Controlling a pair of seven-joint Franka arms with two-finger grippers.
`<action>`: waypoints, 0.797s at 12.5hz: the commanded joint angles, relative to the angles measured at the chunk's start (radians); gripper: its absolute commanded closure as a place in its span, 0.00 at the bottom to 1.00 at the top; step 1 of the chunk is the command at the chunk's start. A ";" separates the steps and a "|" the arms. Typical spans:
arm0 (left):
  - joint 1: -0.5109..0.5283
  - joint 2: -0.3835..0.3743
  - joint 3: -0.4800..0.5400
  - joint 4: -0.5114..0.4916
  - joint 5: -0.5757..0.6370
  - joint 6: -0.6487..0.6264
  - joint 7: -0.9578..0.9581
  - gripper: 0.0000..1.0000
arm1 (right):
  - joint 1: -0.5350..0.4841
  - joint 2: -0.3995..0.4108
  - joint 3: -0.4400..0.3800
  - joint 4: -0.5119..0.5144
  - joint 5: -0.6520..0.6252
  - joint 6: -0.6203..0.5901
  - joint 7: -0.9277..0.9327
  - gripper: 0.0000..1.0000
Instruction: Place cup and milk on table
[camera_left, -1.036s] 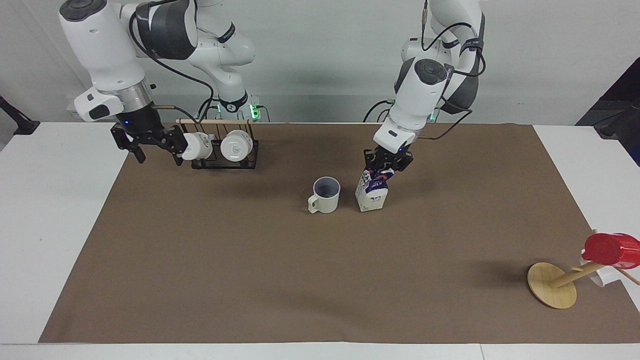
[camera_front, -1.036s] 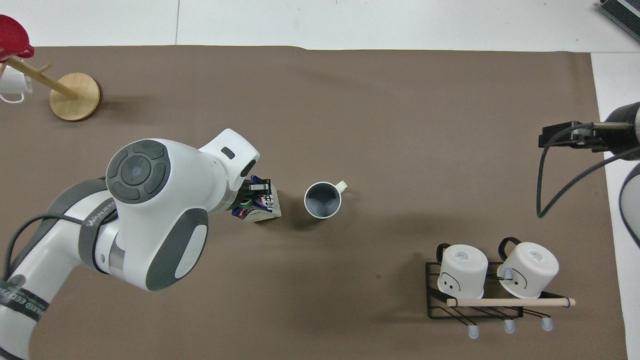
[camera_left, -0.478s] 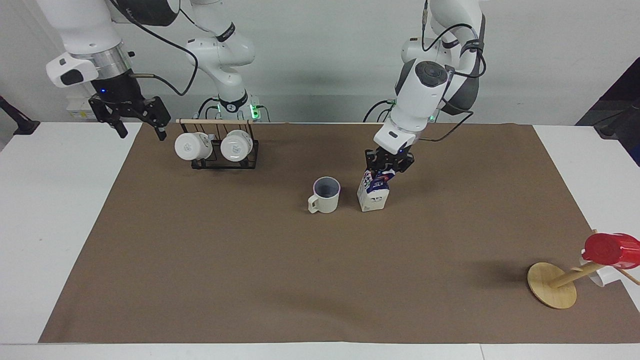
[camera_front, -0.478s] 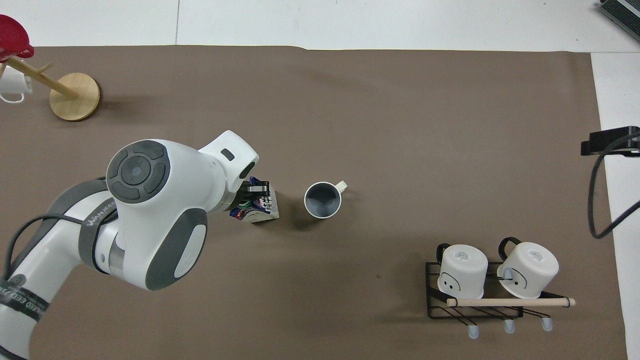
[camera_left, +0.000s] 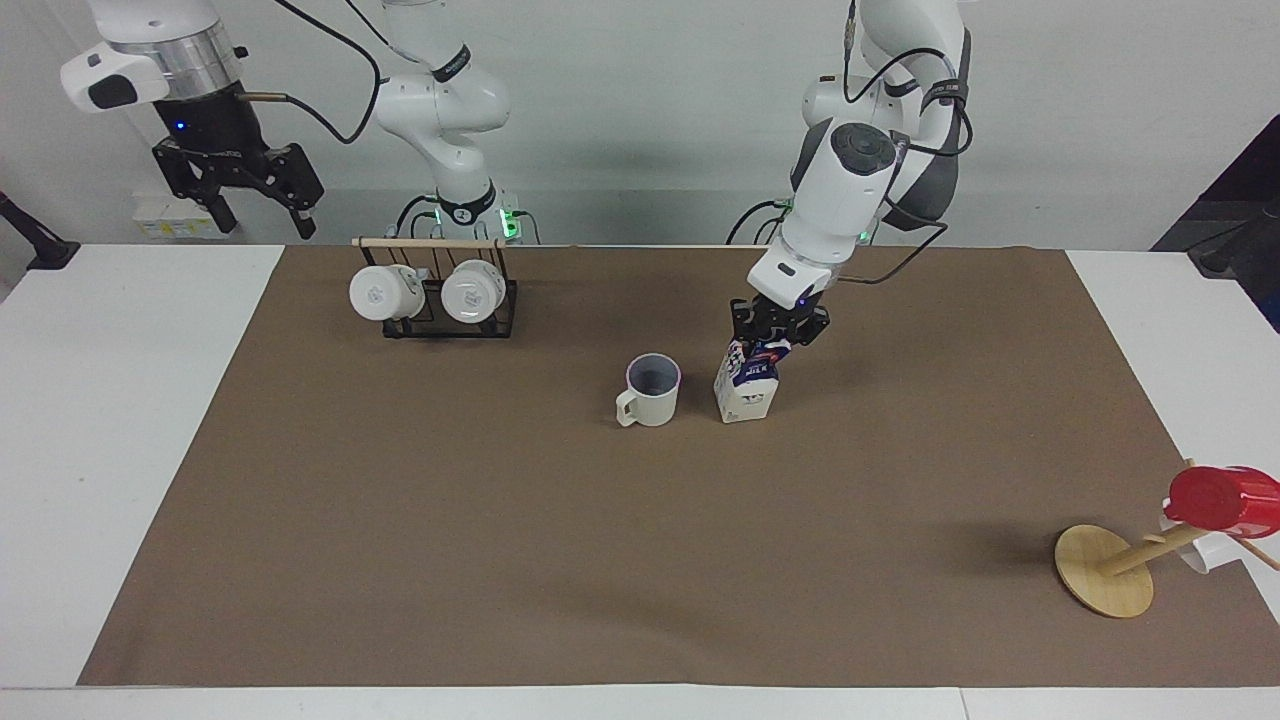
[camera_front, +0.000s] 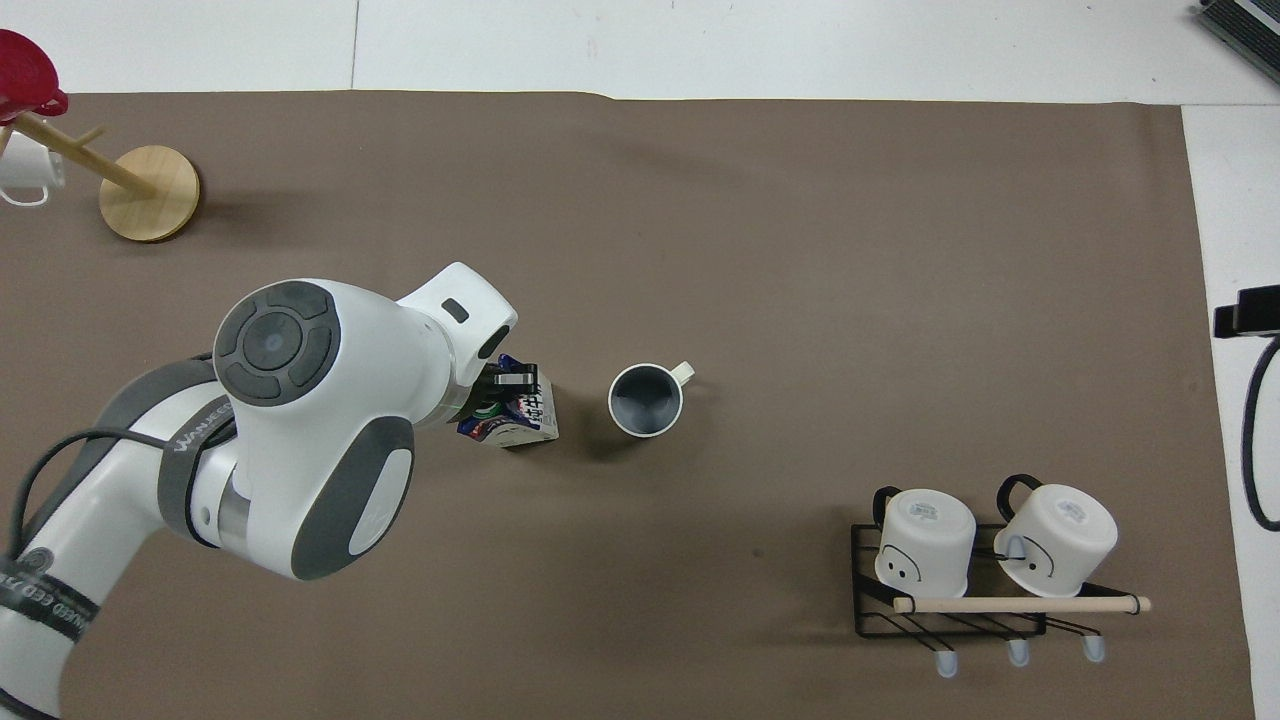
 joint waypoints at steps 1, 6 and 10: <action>-0.001 -0.002 0.006 -0.017 0.019 0.021 0.012 0.11 | 0.006 -0.046 0.019 -0.088 -0.023 0.010 0.017 0.00; -0.001 -0.021 0.008 0.012 0.020 -0.008 0.010 0.00 | 0.007 -0.023 0.022 -0.061 -0.026 -0.020 -0.029 0.00; 0.032 -0.039 0.015 0.177 0.025 -0.246 0.012 0.00 | 0.036 -0.032 0.026 -0.070 -0.037 -0.016 -0.022 0.00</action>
